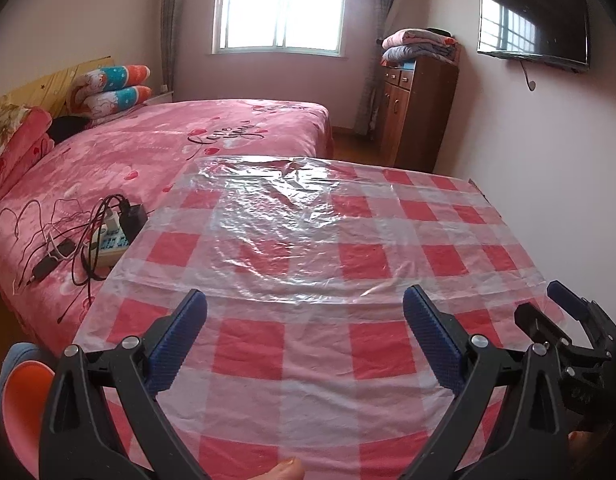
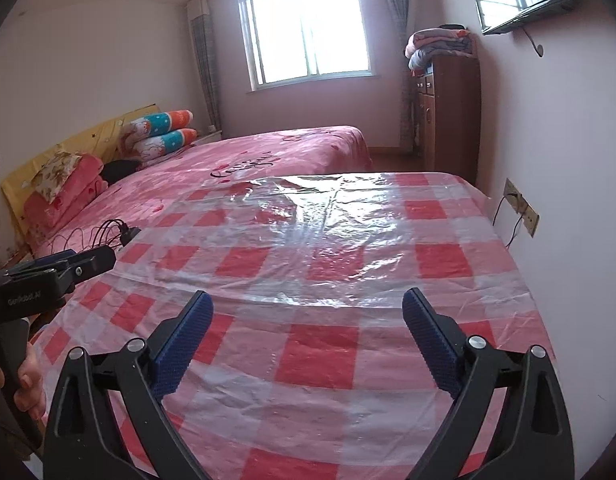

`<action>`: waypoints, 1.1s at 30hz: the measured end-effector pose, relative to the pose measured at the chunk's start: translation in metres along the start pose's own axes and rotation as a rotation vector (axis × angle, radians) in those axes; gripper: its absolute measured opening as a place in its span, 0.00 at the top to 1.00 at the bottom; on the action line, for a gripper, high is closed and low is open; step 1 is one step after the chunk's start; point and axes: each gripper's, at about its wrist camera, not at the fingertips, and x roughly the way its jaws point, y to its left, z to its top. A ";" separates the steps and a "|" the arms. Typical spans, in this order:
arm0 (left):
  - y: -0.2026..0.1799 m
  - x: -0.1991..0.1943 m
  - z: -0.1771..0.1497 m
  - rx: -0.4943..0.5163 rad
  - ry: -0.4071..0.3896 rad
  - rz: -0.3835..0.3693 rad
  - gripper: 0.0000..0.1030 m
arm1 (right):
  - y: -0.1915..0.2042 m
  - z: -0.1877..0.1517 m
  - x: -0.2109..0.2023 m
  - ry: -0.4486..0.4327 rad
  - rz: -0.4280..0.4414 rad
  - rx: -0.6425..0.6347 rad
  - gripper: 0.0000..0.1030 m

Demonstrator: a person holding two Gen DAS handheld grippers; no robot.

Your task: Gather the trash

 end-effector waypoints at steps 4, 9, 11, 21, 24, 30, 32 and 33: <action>-0.007 0.003 0.000 -0.003 0.004 -0.003 0.04 | -0.004 -0.001 -0.003 -0.007 -0.005 -0.001 0.08; -0.014 0.006 0.000 -0.002 0.010 -0.008 0.04 | -0.007 -0.002 -0.004 -0.012 -0.012 -0.001 0.08; -0.016 0.006 0.000 0.003 0.010 -0.008 0.04 | -0.008 -0.001 -0.004 -0.012 -0.012 0.001 0.08; -0.015 0.009 -0.002 -0.012 0.020 0.000 0.04 | -0.008 -0.001 -0.004 -0.009 -0.007 0.001 0.08; -0.015 0.010 -0.002 -0.015 0.019 0.001 0.04 | -0.007 -0.001 -0.003 -0.003 -0.002 0.002 0.08; -0.013 0.012 -0.005 -0.013 0.011 -0.005 0.04 | -0.007 -0.001 0.002 0.021 0.005 0.013 0.08; -0.013 0.016 -0.006 -0.010 0.019 -0.001 0.04 | -0.009 -0.001 0.005 0.036 0.003 0.021 0.08; -0.012 0.020 -0.007 -0.008 0.028 0.000 0.04 | -0.009 -0.001 0.007 0.043 0.003 0.027 0.08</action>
